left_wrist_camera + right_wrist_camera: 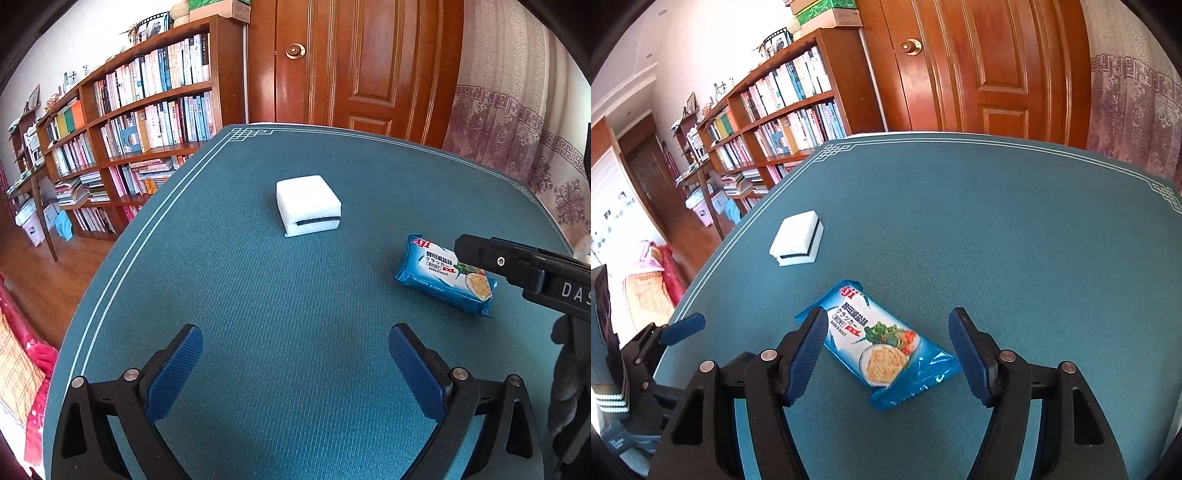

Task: Organize objects
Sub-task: 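Grasp the second blue cracker packet with the right tool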

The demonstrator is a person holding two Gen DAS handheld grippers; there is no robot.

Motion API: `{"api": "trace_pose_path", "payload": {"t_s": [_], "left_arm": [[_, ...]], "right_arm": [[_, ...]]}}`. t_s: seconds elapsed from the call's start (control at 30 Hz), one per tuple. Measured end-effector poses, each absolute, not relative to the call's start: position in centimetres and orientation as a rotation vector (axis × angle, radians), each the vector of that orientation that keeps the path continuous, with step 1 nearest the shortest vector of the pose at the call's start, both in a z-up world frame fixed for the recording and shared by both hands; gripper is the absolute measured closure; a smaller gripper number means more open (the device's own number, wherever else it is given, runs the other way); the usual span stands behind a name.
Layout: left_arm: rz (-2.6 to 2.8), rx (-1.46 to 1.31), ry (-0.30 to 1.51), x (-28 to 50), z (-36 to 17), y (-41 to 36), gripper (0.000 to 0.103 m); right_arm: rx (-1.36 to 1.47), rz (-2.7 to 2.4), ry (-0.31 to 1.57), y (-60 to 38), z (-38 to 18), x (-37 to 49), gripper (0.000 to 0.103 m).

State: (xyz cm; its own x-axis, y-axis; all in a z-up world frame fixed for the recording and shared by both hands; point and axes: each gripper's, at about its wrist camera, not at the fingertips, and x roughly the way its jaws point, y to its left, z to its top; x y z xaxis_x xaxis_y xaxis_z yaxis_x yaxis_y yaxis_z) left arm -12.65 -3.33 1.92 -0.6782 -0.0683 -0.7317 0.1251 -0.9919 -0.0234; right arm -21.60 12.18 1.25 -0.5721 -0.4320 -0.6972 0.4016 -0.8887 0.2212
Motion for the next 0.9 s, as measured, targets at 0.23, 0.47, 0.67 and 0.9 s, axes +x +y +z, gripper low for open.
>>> {"api": "trace_pose_path", "payload": {"t_s": [0.23,0.47,0.67,0.9], "left_arm": [[-2.773,1.221,0.149,-12.8,1.8,-4.1,0.001],[-2.754,1.22,0.179,-13.0,1.7,-4.7,0.001],[-2.759,1.208,0.158,-12.9,1.8,-4.4,0.001],[-2.746,1.216,0.169,-13.0,1.6,-4.5,0.001]], "right_arm": [[1.138,-2.326,-0.088,11.8,-0.1,-22.8,0.034],[1.131,-2.289,0.078,10.0,-1.2,-20.3,0.034],[1.111,-2.334,0.158,8.7,-1.3,-20.2,0.034],[1.1,-2.394,0.147,9.1,-1.4,-20.4,0.047]]}}
